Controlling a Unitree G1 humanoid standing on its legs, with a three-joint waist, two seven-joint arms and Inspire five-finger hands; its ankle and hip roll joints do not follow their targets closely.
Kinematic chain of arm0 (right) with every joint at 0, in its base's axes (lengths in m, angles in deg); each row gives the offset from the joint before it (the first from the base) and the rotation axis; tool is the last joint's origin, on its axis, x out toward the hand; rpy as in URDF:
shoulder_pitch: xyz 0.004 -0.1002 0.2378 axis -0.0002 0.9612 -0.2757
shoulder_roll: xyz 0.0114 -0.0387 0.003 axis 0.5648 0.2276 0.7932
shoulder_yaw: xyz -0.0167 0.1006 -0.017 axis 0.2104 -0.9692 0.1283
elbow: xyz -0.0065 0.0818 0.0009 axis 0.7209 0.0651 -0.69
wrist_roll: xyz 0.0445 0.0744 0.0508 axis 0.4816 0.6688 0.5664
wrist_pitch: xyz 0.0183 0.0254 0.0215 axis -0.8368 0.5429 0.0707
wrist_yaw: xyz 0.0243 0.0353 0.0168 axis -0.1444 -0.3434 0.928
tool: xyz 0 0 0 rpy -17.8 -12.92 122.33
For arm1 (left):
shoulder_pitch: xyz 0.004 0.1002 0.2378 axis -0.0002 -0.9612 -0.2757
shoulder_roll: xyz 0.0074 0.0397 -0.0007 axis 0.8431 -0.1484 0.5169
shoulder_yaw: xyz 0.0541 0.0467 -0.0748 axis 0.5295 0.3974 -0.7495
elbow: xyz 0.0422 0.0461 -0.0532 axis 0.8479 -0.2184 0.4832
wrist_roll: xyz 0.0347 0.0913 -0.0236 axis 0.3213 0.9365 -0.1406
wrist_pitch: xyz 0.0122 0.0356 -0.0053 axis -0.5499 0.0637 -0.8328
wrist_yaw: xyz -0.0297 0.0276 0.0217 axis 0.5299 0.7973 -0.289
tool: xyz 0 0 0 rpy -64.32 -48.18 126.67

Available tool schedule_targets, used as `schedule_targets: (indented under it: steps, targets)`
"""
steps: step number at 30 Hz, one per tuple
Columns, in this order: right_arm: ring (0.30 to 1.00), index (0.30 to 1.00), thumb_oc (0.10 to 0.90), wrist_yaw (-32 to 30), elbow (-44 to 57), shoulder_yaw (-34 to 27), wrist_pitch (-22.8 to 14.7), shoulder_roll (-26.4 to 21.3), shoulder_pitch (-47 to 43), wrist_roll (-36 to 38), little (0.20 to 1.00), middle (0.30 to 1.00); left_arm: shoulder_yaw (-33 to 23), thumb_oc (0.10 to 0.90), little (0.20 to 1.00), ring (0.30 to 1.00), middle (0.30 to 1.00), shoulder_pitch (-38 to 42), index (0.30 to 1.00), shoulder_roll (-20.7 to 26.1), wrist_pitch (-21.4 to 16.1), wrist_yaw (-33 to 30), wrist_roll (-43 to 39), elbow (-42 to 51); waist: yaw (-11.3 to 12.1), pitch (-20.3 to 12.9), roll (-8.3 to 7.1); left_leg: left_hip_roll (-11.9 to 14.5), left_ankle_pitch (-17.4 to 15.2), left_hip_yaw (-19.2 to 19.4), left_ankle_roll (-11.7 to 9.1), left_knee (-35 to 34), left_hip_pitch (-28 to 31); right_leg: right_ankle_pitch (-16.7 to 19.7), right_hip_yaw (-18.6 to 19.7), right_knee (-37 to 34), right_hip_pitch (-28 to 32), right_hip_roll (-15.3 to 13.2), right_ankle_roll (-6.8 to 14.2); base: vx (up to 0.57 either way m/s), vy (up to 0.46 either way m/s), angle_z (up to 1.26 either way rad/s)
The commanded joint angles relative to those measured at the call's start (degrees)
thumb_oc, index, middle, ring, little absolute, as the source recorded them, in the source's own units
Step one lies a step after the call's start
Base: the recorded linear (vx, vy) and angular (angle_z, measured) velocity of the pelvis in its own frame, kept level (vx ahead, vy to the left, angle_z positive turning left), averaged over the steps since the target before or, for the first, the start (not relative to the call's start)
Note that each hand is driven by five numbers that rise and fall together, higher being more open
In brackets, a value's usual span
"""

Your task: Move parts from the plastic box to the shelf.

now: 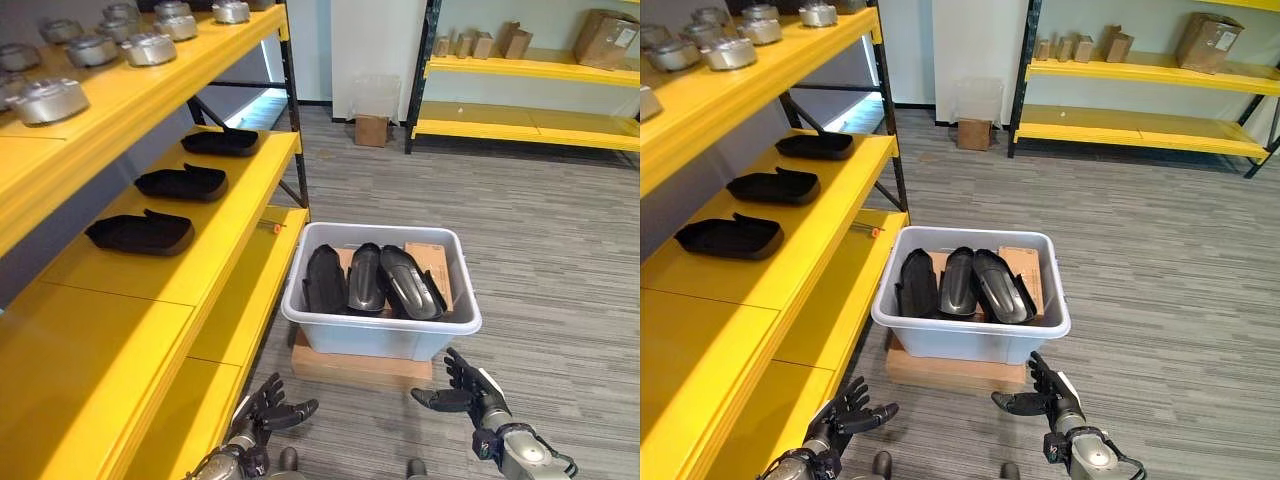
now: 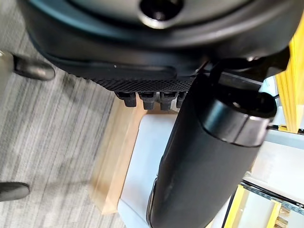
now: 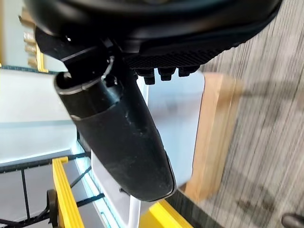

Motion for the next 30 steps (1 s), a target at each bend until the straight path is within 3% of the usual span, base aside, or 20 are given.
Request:
schedule_targets:
  steps: [1, 9, 17, 24, 30]
  targets:
    - [1.000, 1.000, 0.900, -0.26, 8.65, -2.92, -6.59, -0.59, -5.57, -3.35, 1.000, 1.000, -4.17, 0.900, 1.000, 1.000, 1.000, 3.72, 1.000, 3.14, -4.56, 0.99, -0.50, 5.90, 0.47, -0.88, -1.54, 0.95, -0.69, 0.46, -1.22, 0.66, 5.41, 2.74, -0.81, 1.84, -0.99, -1.28, -2.01, 0.02, -0.029, -0.33]
    - [1.000, 1.000, 0.900, -3.89, 11.23, -6.74, -7.39, -4.94, -10.83, -12.53, 1.000, 1.000, -5.65, 0.900, 1.000, 1.000, 1.000, 3.53, 1.000, 3.04, -4.82, 1.82, -0.12, 6.46, 0.96, -0.94, -1.14, 1.60, -0.24, 0.58, -1.37, -1.08, 6.33, 2.54, -0.67, 1.19, -0.32, -0.82, -1.91, 0.02, -0.008, 0.00]
    - [1.000, 1.000, 0.900, -6.60, 13.13, -9.64, -7.86, -13.91, -19.44, -19.74, 1.000, 1.000, -5.38, 0.900, 1.000, 1.000, 1.000, 2.37, 1.000, 3.50, -4.90, 3.78, 0.05, 7.30, 2.00, -1.00, -1.31, 2.24, 0.58, 1.08, -1.63, -3.57, 7.12, 3.36, -0.73, -1.42, 0.51, -0.38, -1.85, 0.01, 0.000, 0.00]
    - [1.000, 1.000, 0.900, -5.38, 8.75, -2.74, -6.92, -23.87, -32.28, -23.48, 1.000, 1.000, -2.53, 0.900, 1.000, 1.000, 1.000, 2.38, 1.000, 5.53, -5.14, 5.01, -0.93, 9.40, 2.93, 0.52, -1.57, 2.46, 1.12, 1.24, -1.88, -3.91, 6.16, 3.87, -0.64, -1.55, -0.56, -0.32, -1.96, -0.03, -0.002, -0.02]
    - [1.000, 1.000, 0.900, -6.23, -0.18, 11.28, -5.66, -32.46, -54.20, -27.87, 1.000, 1.000, 2.44, 0.900, 1.000, 1.000, 1.000, 7.54, 1.000, 8.93, -6.37, 4.50, -2.72, 11.36, 3.99, 6.42, -1.35, 2.25, 3.25, -0.34, -2.76, -1.95, -2.21, 5.01, -0.92, 0.53, -7.91, -0.23, -2.32, -0.21, -0.012, 0.03]
